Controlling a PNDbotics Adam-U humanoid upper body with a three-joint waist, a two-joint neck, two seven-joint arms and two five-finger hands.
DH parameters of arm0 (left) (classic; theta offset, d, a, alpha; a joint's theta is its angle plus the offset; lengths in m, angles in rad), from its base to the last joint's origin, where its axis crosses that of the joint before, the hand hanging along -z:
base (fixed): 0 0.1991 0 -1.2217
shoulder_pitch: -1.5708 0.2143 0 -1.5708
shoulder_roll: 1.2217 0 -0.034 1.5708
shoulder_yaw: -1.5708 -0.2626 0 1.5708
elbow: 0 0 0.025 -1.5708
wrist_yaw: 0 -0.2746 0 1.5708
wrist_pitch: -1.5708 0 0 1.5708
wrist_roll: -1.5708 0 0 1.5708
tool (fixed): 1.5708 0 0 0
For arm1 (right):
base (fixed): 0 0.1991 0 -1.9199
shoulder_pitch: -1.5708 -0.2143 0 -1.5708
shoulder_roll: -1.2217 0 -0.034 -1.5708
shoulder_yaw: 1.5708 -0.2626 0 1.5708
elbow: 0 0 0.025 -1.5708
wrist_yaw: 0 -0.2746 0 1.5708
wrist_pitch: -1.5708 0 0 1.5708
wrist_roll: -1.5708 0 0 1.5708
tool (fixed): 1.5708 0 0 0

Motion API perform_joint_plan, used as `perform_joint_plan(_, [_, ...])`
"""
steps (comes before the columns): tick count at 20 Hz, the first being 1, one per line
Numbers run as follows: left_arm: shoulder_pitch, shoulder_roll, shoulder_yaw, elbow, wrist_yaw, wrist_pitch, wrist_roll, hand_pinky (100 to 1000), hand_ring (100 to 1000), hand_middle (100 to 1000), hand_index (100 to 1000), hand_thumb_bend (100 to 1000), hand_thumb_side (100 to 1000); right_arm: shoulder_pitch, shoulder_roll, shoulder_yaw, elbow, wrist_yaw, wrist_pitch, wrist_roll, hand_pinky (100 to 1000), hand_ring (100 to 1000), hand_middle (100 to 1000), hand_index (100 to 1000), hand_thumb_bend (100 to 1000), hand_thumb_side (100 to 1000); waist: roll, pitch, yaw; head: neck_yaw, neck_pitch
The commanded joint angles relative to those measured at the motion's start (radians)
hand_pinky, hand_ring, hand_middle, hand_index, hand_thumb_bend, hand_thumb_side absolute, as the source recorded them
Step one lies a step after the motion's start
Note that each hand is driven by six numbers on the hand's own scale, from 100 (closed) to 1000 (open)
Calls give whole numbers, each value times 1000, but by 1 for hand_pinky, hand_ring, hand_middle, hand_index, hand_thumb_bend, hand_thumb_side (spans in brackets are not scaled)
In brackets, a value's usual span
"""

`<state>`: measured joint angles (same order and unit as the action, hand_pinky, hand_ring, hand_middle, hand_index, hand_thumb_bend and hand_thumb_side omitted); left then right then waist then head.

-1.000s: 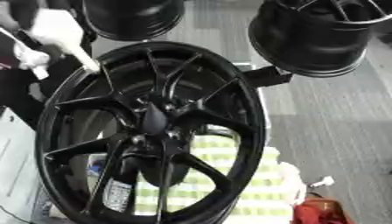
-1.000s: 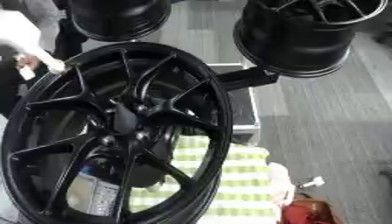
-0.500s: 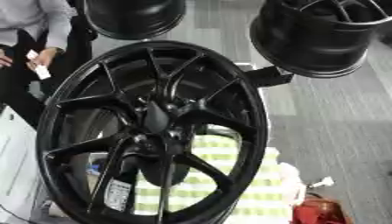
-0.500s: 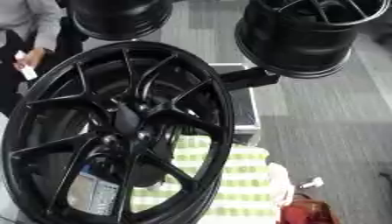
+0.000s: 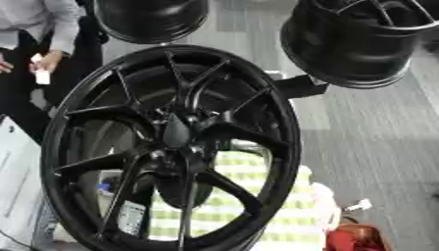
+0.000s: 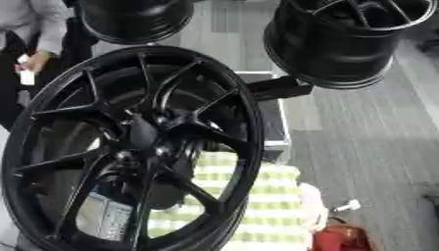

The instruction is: Pull the pin out of the wheel hub.

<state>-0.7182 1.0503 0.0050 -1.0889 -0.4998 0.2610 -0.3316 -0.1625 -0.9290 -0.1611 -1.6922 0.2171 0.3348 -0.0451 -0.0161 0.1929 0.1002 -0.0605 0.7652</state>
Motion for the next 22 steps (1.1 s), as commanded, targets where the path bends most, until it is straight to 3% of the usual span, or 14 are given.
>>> perform_joint_plan(1, [-6, 26, 5, 6, 33, -39, -28, 705, 657, 649, 698, 207, 255, -7, -27, -21, -11, -2, 0, -5, 858, 804, 697, 744, 100, 676, 0, -13, -1, 0, 5])
perform_joint_plan(2, [-4, 25, 2, 9, 38, -51, -46, 815, 801, 807, 826, 356, 411, -7, -27, -21, -11, -2, 0, -5, 858, 804, 697, 744, 100, 676, 0, -13, -2, 0, 5])
perform_joint_plan(4, [-2, 27, 0, 15, 23, -66, -70, 876, 868, 860, 867, 516, 542, -6, -26, -21, -12, -3, 0, -5, 858, 804, 696, 744, 100, 676, 0, -12, -2, 1, 5])
perform_joint_plan(6, [-4, 26, 5, 20, -1, -65, -71, 886, 881, 874, 881, 554, 561, -6, -25, -21, -11, -3, 0, -5, 858, 804, 696, 744, 100, 676, 0, -12, -2, 0, 5])
perform_joint_plan(9, [-5, 24, 10, 21, -26, -56, -57, 876, 873, 866, 875, 529, 568, -6, -24, -20, -11, -3, 0, -6, 857, 804, 696, 744, 100, 676, 1, -12, -1, 0, 5])
perform_joint_plan(15, [-2, 20, 15, 13, -17, -39, -32, 831, 820, 807, 826, 390, 548, -6, -26, -21, -11, -4, -1, -7, 857, 804, 696, 744, 100, 674, 1, -14, 0, -1, 5])
perform_joint_plan(17, [-4, 17, 22, -4, 5, -36, -11, 799, 781, 765, 788, 314, 594, -6, -26, -22, -12, -5, -2, -7, 857, 803, 695, 744, 100, 672, 0, -15, 0, -1, 5])
perform_joint_plan(20, [3, 2, 51, -110, 119, -52, 99, 774, 756, 742, 758, 205, 614, -4, -26, -23, -17, -7, -4, -11, 859, 803, 694, 743, 100, 668, -3, -14, 3, -4, 5])
perform_joint_plan(22, [32, -7, 81, -251, 264, -77, 277, 752, 737, 730, 761, 200, 579, -2, -26, -23, -30, -8, -7, -16, 856, 803, 696, 744, 100, 661, -5, -12, 6, -7, 5])
